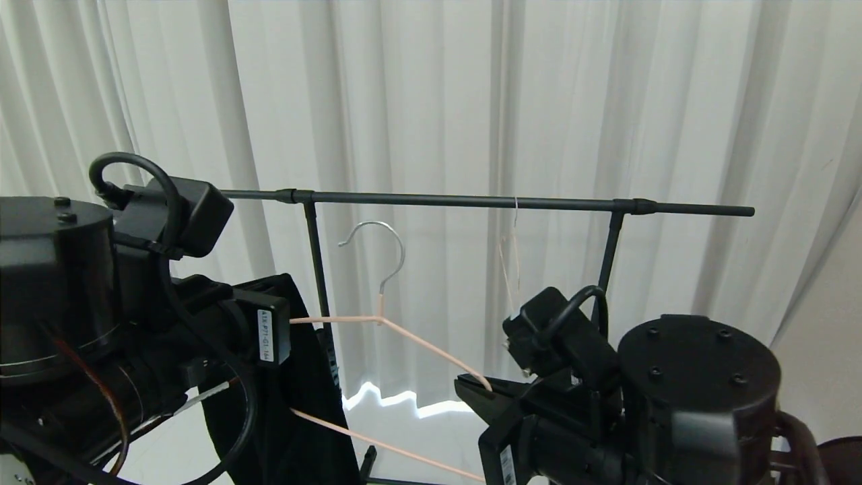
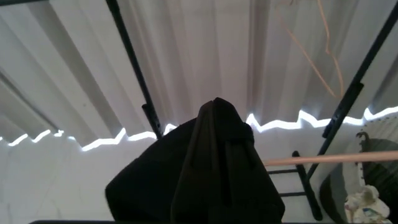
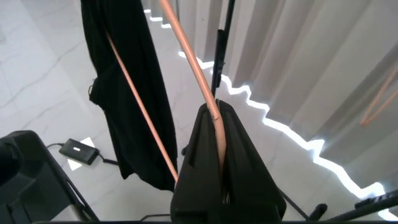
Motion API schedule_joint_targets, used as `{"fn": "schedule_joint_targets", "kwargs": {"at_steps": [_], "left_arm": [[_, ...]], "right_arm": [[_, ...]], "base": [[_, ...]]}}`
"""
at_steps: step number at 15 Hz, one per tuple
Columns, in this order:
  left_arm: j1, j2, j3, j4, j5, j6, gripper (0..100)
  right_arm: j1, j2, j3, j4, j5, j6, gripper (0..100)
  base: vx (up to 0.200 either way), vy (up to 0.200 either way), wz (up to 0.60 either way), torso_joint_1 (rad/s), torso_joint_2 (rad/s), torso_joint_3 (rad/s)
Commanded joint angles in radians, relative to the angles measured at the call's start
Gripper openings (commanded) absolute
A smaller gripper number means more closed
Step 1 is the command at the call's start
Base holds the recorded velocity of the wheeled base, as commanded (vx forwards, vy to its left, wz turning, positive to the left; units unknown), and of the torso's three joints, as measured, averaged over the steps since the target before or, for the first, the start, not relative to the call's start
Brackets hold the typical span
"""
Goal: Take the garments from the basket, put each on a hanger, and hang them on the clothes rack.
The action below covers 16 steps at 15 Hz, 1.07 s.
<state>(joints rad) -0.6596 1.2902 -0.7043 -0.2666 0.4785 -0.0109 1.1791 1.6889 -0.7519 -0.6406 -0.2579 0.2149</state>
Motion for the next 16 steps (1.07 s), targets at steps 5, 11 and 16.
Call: {"fn": "schedule_joint_targets", "kwargs": {"at_steps": [5, 11, 16], "left_arm": [[-0.097, -0.015, -0.054, 0.000, 0.002, 0.014, 0], [-0.126, -0.037, -0.047, -0.002, 0.000, 0.103, 0], [-0.118, -0.042, -0.066, -0.002, 0.002, 0.117, 100]], "right_arm": [[0.025, 0.124, -0.110, -0.002, -0.001, 0.003, 0], [0.011, 0.137, -0.149, -0.002, -0.017, 0.006, 0], [-0.029, 0.103, -0.147, -0.002, -0.026, 0.004, 0]], "base": [[0.000, 0.000, 0.00, 0.000, 0.00, 0.000], [0.000, 0.000, 0.00, 0.000, 0.00, 0.000], [0.000, 0.000, 0.00, 0.000, 0.00, 0.000]]}}
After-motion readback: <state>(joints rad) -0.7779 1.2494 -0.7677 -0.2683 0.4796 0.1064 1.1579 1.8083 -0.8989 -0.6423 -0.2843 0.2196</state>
